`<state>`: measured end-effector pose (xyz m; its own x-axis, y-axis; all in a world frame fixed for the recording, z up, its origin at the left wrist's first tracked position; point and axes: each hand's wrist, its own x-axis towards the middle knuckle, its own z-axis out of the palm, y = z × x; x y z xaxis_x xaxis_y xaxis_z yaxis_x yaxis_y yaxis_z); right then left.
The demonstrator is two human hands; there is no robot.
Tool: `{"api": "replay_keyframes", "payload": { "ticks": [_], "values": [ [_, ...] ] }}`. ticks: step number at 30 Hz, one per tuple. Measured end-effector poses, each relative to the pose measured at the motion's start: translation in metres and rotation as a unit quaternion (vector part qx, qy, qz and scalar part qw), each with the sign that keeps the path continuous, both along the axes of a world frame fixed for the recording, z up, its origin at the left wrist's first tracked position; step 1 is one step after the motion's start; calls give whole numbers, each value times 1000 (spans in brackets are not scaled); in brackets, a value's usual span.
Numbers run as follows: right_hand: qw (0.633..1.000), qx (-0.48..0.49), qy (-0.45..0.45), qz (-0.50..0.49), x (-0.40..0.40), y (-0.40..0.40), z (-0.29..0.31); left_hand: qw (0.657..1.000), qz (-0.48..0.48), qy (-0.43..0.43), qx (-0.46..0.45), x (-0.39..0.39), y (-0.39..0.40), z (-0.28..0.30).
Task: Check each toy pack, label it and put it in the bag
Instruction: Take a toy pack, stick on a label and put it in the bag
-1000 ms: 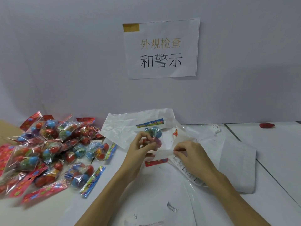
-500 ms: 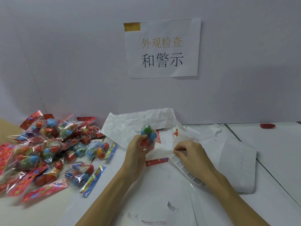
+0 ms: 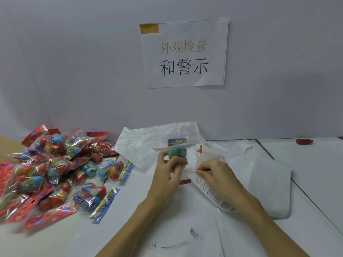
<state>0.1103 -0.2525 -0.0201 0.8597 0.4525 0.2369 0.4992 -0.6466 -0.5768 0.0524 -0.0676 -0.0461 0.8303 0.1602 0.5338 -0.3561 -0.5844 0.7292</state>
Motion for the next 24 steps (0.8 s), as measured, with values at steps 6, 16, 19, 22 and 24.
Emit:
{"api": "replay_keyframes", "payload": {
  "ticks": [6, 16, 19, 22, 24],
  "values": [
    [1000, -2, 0, 12, -2, 0, 4, 998, -33, 50, 5, 0, -3, -4],
    [827, 497, 255, 60, 16, -32, 32, 996, -22, 67, 50, 2, 1, -3],
    [912, 374, 162, 40, 17, -33, 28, 996, -25, 70, 48, 1, -1, -3],
    [987, 123, 92, 37, 12, -22, 17, 996, -24, 67, 48, 1, -3, -2],
    [996, 46, 66, 30, 7, -14, 10, 996, -22, 64, 50, 1, -3, -2]
  ]
}}
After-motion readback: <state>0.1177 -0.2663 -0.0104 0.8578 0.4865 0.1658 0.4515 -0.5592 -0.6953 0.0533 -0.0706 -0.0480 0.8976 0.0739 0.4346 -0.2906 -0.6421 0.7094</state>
